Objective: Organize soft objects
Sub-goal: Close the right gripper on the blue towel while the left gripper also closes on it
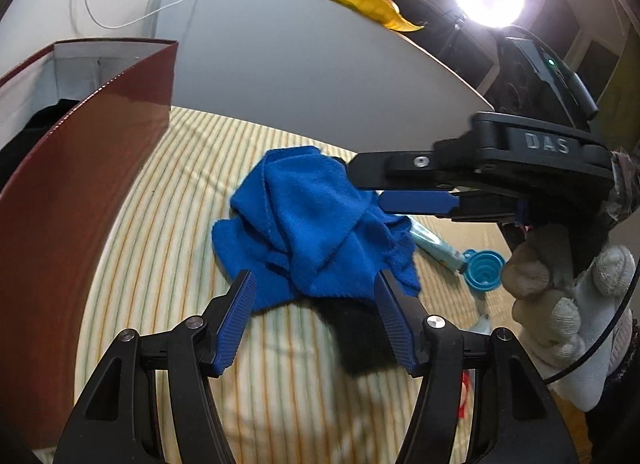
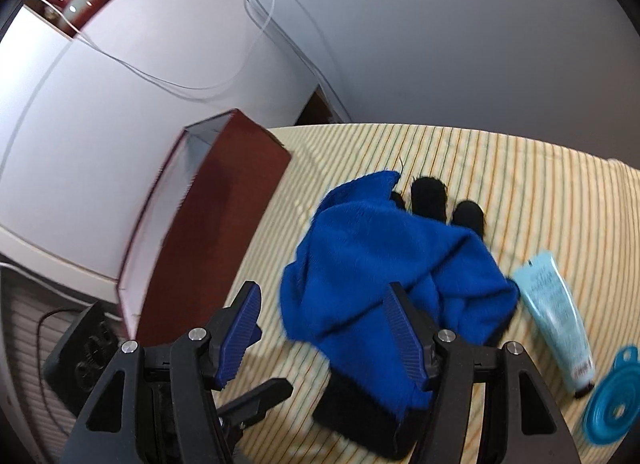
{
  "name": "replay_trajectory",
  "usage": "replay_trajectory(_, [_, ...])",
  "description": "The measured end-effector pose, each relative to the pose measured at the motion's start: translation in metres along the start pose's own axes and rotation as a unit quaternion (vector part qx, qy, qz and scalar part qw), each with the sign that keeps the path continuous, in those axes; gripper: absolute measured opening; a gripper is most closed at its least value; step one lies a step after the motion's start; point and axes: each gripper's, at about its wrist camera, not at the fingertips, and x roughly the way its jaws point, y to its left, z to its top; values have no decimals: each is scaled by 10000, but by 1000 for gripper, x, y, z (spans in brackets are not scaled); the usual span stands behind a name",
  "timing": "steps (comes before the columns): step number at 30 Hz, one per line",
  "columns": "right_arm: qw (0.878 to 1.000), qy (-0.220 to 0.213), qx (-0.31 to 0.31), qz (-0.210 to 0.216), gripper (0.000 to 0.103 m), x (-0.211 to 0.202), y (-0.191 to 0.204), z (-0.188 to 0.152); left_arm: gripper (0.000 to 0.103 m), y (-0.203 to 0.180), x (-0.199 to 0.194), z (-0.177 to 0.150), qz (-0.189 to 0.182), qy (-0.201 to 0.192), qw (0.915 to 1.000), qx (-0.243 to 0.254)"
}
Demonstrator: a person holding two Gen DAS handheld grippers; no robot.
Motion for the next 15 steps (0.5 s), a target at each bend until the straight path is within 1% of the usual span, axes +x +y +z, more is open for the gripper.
replay_trajectory(5, [9993,121,-68,-337,60,21,-3,10,61,12,14,5,46,73,9998,-158])
replay_trajectory(10, [9990,310,56,-324,59,40,-11,13,61,11,32,11,-81,240,9995,-178])
replay_trajectory(11, [9989,343,76,-308,56,44,-13,13,58,11,34,12,-109,256,9995,-173])
replay_trajectory(13, [9988,357,48,-322,54,48,-11,12,57,9,38,13,-167,251,9994,-155])
replay_trajectory(15, [9988,355,-2,-326,50,48,-8,11,51,7,41,14,-244,253,9993,-91])
